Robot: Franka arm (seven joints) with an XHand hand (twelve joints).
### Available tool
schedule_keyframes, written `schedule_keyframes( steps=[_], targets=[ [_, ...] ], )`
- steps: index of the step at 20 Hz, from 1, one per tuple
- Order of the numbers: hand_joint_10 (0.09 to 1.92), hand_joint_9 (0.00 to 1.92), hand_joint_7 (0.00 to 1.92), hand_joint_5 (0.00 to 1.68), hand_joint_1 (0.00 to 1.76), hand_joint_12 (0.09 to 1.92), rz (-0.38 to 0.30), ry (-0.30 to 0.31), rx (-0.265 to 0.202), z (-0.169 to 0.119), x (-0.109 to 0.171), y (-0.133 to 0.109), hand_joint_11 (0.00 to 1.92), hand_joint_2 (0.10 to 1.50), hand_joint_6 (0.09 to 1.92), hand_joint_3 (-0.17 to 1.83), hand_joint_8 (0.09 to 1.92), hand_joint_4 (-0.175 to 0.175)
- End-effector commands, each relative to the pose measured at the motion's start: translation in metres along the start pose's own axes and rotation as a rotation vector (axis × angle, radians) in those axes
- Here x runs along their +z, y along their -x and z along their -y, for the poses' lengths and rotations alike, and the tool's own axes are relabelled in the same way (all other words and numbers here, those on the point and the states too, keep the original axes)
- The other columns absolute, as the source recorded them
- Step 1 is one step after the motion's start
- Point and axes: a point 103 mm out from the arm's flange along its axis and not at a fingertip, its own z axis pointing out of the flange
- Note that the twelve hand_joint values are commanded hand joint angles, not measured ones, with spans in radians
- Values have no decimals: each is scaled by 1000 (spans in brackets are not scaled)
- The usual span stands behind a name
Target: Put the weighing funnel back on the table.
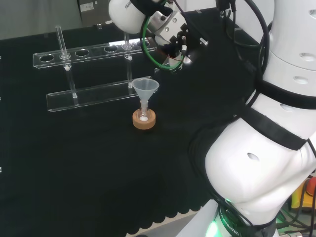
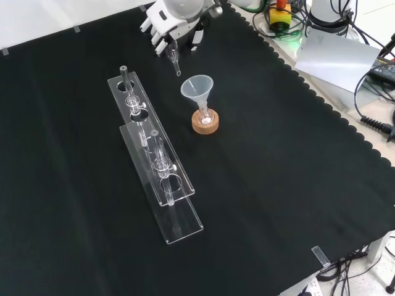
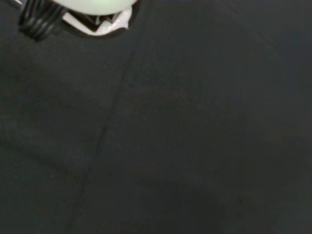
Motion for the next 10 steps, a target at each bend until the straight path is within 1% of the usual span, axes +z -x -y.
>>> schedule_keyframes(
  steps=[1, 7, 10],
  targets=[
    [445, 1109, 921, 1104, 1085, 1195, -43, -2, -3, -8, 18, 4, 611, 679, 1018, 777, 721, 162],
    [446, 1115, 926, 1103, 1086, 1194, -83, 14, 7, -17, 35, 6, 612, 679, 1020, 777, 722, 159],
    [444, 1117, 929, 1102, 1086, 1194, -123, 19, 9, -22, 45, 6, 612, 680, 1021, 776, 723, 156]
  ],
)
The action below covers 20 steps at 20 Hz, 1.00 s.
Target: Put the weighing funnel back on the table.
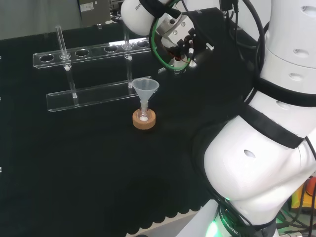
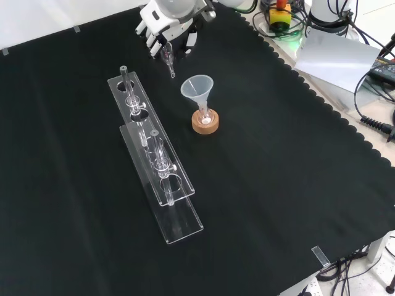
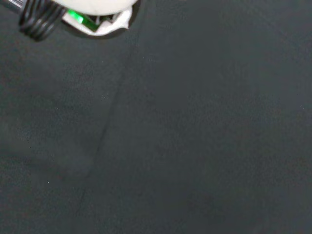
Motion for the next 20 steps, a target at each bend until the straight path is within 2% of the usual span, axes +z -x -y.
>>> schedule_keyframes(
  steps=[1, 8, 20],
  targets=[
    [444, 1117, 930, 1102, 1086, 1194, -71, 2, 2, -9, 22, 2, 612, 680, 1021, 776, 723, 155],
    [442, 1118, 935, 1101, 1087, 1194, -134, -5, 5, -22, 44, 4, 612, 682, 1022, 775, 724, 150],
    [437, 1113, 936, 1100, 1089, 1193, -218, -25, -29, -53, 84, -15, 611, 683, 1024, 773, 724, 142]
  ],
)
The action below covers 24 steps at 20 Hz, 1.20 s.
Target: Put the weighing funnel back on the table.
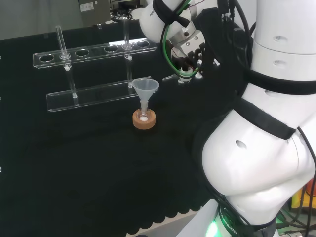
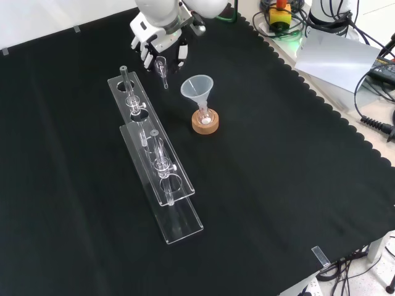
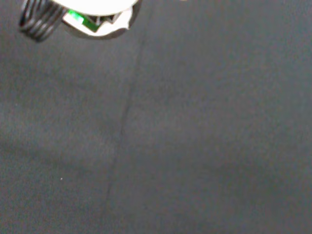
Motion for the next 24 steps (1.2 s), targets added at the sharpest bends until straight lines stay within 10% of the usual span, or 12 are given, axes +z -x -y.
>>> schedule_keyframes(
  steps=[1, 24],
  targets=[
    [437, 1113, 935, 1099, 1089, 1193, -52, -7, -16, -19, 21, -4, 610, 683, 1024, 773, 724, 141],
    [436, 1110, 934, 1098, 1091, 1196, -123, -43, -57, -52, 64, -22, 604, 687, 1025, 769, 726, 128]
  ],
)
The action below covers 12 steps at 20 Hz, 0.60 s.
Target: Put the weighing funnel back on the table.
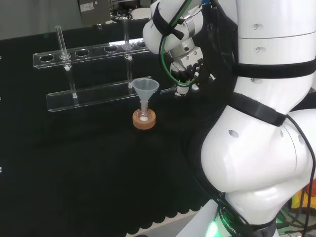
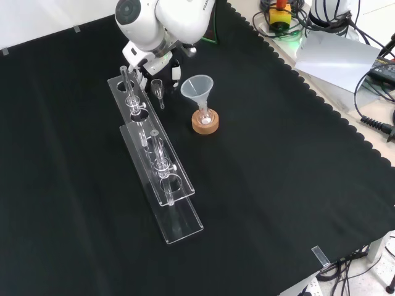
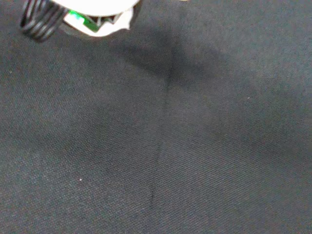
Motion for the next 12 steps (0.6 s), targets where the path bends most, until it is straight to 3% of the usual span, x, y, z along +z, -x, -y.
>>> schedule_keyframes(
  steps=[1, 12],
  targets=[
    [436, 1110, 934, 1098, 1091, 1197, -22, 12, -9, -4, 8, -2, 603, 687, 1025, 769, 726, 128],
    [436, 1109, 932, 1095, 1092, 1200, -28, 10, -21, -9, 15, -10, 611, 690, 1028, 766, 728, 121]
  ],
)
